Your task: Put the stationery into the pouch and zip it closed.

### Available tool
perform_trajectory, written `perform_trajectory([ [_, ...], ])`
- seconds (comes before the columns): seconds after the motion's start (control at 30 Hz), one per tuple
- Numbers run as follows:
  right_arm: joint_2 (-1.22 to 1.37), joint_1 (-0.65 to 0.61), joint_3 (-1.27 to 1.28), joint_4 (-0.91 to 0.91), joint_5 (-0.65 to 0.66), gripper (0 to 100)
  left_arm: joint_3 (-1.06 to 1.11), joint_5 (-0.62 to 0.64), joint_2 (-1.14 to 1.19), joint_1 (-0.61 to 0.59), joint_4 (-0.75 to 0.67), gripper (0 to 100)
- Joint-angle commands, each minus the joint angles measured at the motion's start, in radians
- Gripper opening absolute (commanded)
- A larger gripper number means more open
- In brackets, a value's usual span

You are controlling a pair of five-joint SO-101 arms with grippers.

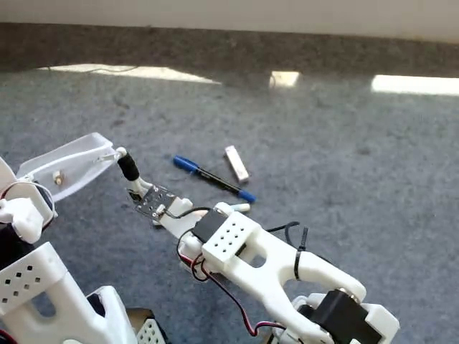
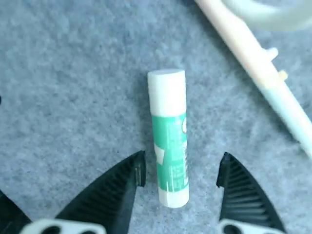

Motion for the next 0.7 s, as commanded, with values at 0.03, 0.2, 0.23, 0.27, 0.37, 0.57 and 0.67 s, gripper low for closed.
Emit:
perform_trajectory([
  [0.03, -0.001, 0.008, -0.041, -0.119, -0.012, 22.8, -0.007, -0.011, 0.005, -0.004, -0.02, 1],
  [0.2, 0.001, 0.008, -0.039, -0.151, -0.012, 22.8, -0.007, -0.011, 0.005, -0.004, -0.02, 1],
  [0.23, 0.001, 0.008, -0.039, -0.156, -0.012, 22.8, -0.007, -0.011, 0.005, -0.004, -0.02, 1],
  [0.27, 0.002, 0.008, -0.039, -0.157, -0.012, 22.8, -0.007, -0.011, 0.005, -0.002, -0.02, 1],
  [0.37, 0.038, 0.008, -0.041, -0.157, -0.012, 22.8, -0.007, -0.011, 0.005, -0.002, -0.02, 1],
  [0.57, 0.189, -0.01, -0.053, -0.16, -0.012, 22.8, -0.005, -0.011, 0.005, -0.002, -0.02, 1],
  [0.67, 0.222, -0.005, -0.07, -0.186, -0.012, 21.4, -0.005, -0.011, 0.005, -0.002, -0.02, 1],
])
